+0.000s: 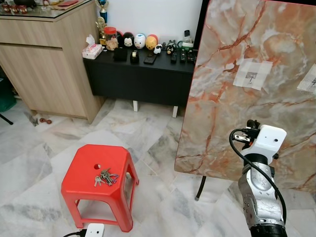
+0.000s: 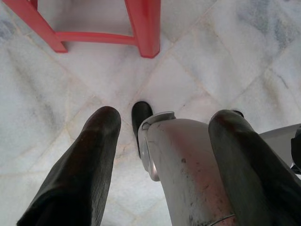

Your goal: Hang keys on a hook

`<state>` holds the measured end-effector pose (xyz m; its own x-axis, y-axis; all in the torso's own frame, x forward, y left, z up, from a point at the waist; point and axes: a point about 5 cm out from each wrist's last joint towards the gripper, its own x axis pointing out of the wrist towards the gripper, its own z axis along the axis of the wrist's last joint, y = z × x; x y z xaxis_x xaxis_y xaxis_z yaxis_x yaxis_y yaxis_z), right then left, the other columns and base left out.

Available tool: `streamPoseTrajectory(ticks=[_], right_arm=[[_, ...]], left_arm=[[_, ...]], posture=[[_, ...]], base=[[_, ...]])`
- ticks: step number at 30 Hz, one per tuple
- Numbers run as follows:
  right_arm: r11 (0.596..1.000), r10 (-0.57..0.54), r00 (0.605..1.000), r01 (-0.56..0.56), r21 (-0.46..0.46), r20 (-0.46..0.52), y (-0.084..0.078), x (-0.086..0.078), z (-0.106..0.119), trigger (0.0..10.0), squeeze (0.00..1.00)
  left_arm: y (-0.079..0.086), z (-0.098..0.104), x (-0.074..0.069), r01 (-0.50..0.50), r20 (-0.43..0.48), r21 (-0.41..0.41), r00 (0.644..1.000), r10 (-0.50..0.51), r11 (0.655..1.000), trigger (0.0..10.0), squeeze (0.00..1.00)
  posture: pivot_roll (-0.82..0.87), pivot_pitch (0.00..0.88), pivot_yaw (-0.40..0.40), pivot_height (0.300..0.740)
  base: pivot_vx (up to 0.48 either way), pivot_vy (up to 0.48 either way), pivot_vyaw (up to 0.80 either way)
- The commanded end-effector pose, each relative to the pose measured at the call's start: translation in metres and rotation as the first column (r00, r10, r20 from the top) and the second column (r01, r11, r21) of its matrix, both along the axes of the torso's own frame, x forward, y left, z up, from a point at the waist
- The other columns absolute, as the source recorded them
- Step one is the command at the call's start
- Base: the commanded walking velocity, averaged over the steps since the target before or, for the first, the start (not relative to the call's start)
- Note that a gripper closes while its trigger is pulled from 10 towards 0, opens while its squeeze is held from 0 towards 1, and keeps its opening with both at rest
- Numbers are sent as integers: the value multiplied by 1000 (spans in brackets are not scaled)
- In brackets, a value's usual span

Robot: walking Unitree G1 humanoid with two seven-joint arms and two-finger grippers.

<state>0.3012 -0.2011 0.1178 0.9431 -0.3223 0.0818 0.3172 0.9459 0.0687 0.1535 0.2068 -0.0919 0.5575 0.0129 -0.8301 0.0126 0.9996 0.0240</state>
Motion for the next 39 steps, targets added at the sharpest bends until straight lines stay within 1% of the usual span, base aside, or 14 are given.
streamPoseTrajectory(ticks=[1, 8, 14, 21, 39], right_arm=[[1000, -4, 1000, 4, -10, 16, 0, 3, 5, 10000, 0], [999, -29, 999, 29, -15, 22, -6, 5, 7, 10000, 0], [999, -42, 999, 42, -15, 24, -8, 4, 7, 10000, 0], [999, -48, 999, 48, -10, 17, -7, 2, 3, 10000, 0], [997, -75, 997, 75, -15, 18, -10, 2, 3, 10000, 0]], left_arm=[[-1, -2, -4, -8, -19, -6, 1000, 8, 1000, 10000, 0], [0, -1, -1, -10, -12, -6, 1000, 10, 1000, 10000, 0], [1, 0, 0, -7, -7, -6, 1000, 7, 1000, 10000, 0], [1, 0, 0, -1, -3, -5, 1000, 1, 1000, 10000, 0], [-3, 1, 4, 13, 11, -13, 1000, -13, 1000, 10000, 0]], posture=[[42, 5, -77, 740], [37, 22, -72, 740], [40, 17, -70, 740], [46, 0, -68, 740], [43, 0, -71, 740]], base=[[0, 0, 0], [0, 0, 0], [0, 0, 0], [264, 0, 0], [285, 0, 0]])
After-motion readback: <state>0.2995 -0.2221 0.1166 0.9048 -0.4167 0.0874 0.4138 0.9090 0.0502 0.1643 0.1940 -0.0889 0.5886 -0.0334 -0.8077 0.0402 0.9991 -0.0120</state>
